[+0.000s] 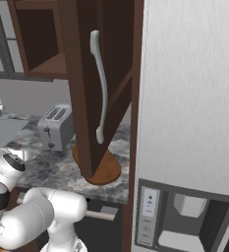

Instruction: Pick the bread, place it on the cutting board, pick the jam, place it on the counter, and close the cabinet.

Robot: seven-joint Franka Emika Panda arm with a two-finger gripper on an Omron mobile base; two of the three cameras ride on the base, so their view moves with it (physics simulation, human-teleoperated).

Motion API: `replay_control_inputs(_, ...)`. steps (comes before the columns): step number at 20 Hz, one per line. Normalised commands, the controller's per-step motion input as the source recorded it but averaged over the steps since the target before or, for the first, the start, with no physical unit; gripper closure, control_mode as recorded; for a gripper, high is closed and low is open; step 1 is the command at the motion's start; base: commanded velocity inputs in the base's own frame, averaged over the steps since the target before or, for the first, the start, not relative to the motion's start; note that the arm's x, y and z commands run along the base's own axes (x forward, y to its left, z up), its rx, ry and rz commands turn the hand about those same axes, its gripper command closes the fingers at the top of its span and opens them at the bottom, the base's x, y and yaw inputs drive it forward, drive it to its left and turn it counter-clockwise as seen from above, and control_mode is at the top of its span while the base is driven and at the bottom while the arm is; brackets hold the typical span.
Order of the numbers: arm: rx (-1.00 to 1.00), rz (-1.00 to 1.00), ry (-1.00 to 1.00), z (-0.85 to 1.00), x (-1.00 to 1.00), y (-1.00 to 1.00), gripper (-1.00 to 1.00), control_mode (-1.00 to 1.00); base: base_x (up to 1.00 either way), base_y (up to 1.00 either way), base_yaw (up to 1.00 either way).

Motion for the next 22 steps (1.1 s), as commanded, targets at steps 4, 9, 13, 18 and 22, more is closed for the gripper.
replay_control_inputs(4, 0.00, 0.00, 0.00, -0.14, 0.00, 0.00, 1.00, -1.00, 0.00, 0.00, 0.00)
replay_control_inputs(9, 0.00, 0.00, 0.00, -0.18, 0.00, 0.00, 1.00, -1.00, 0.00, 0.00, 0.00)
replay_control_inputs(13, 0.00, 0.00, 0.00, -0.15, 0.00, 0.00, 1.00, -1.00, 0.00, 0.00, 0.00)
replay_control_inputs(18, 0.00, 0.00, 0.00, -0.10, 0.00, 0.00, 1.00, -1.00, 0.00, 0.00, 0.00)
replay_control_inputs(22, 0.00, 0.00, 0.00, -0.14, 0.01, 0.00, 1.00, -1.00, 0.00, 0.00, 0.00)
